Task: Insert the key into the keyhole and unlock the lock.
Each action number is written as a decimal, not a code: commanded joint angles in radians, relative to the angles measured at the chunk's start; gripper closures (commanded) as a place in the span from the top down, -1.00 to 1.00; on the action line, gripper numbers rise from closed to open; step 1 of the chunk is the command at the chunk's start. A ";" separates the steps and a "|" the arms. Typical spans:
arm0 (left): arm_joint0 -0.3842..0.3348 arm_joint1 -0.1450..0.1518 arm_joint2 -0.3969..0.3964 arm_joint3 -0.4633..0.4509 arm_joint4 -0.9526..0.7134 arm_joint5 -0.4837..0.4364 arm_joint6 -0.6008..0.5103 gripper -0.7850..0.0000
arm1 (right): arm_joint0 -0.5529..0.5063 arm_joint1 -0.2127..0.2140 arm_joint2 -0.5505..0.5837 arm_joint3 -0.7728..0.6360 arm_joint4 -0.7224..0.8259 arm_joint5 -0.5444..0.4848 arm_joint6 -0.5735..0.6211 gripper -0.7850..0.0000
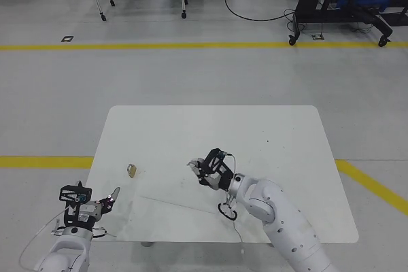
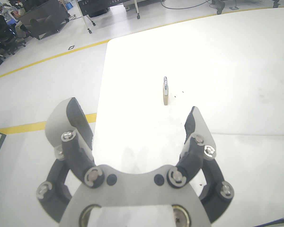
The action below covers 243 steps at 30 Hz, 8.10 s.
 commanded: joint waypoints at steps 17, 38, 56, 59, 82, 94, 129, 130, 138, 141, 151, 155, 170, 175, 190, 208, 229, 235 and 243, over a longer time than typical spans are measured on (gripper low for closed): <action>0.000 0.000 0.000 0.000 0.000 0.000 0.000 1.00 | 0.002 0.004 0.025 0.038 0.034 -0.049 -0.069 -1.00; -0.016 0.007 -0.104 -0.196 -0.677 -0.221 -0.480 1.00 | -0.028 -0.007 0.041 0.151 0.324 -0.223 -0.283 -1.00; -0.127 0.029 -0.119 -0.078 -1.436 -0.269 -1.001 1.00 | -0.050 -0.011 0.028 0.123 0.409 -0.223 -0.270 -1.00; -0.201 0.035 -0.101 -0.008 -1.600 -0.224 -1.141 1.00 | -0.051 -0.015 0.017 0.128 0.502 -0.221 -0.230 -1.00; -0.318 0.034 0.037 0.032 -1.692 -0.231 -1.087 1.00 | -0.039 -0.029 -0.077 0.145 0.963 -0.231 0.038 -1.00; -0.401 0.032 0.108 0.097 -1.788 -0.197 -1.089 -0.18 | -0.016 -0.031 -0.100 0.168 1.247 -0.220 0.218 -1.00; -0.490 0.038 0.211 0.164 -1.597 -0.231 -0.911 -1.00 | 0.037 -0.050 -0.131 0.213 1.370 -0.078 0.379 -1.00; -0.490 0.038 0.211 0.165 -1.597 -0.230 -0.909 -1.00 | 0.037 -0.050 -0.130 0.212 1.369 -0.078 0.378 -1.00; -0.489 0.043 0.205 0.168 -1.591 -0.233 -0.908 -1.00 | 0.035 -0.054 -0.124 0.213 1.381 -0.070 0.381 -0.25; -0.485 0.045 0.200 0.166 -1.600 -0.230 -0.916 -1.00 | 0.037 -0.055 -0.125 0.216 1.387 -0.063 0.389 -0.29; -0.489 0.054 0.198 0.169 -1.582 -0.215 -0.952 -1.00 | 0.044 -0.060 -0.122 0.222 1.401 -0.051 0.404 -0.84; -0.491 0.056 0.201 0.175 -1.588 -0.216 -0.956 -1.00 | 0.047 -0.062 -0.123 0.223 1.400 -0.047 0.407 -1.00; -0.487 0.062 0.196 0.183 -1.621 -0.224 -0.951 1.00 | 0.057 -0.073 -0.131 0.244 1.396 -0.051 0.408 -1.00; -0.491 0.064 0.197 0.187 -1.670 -0.205 -0.983 1.00 | 0.060 -0.075 -0.123 0.254 1.403 -0.069 0.405 -1.00; -0.376 0.147 -0.328 0.397 -1.974 -0.030 -1.307 1.00 | 0.024 -0.057 -0.022 0.251 1.404 -0.170 0.351 -1.00; -0.449 0.146 0.031 0.329 -1.027 -0.186 -0.803 1.00 | 0.024 -0.057 -0.022 0.251 1.404 -0.170 0.351 -1.00; -0.607 0.124 0.250 0.369 -0.736 -0.070 -0.759 -0.37 | 0.024 -0.057 -0.022 0.251 1.404 -0.170 0.351 -1.00; -0.629 0.122 0.268 0.389 -0.716 -0.051 -0.776 -1.00 | 0.024 -0.057 -0.022 0.251 1.404 -0.170 0.351 -1.00; -0.643 0.122 0.156 0.422 -1.163 -0.081 -0.972 -1.00 | 0.024 -0.057 -0.022 0.251 1.404 -0.170 0.351 -1.00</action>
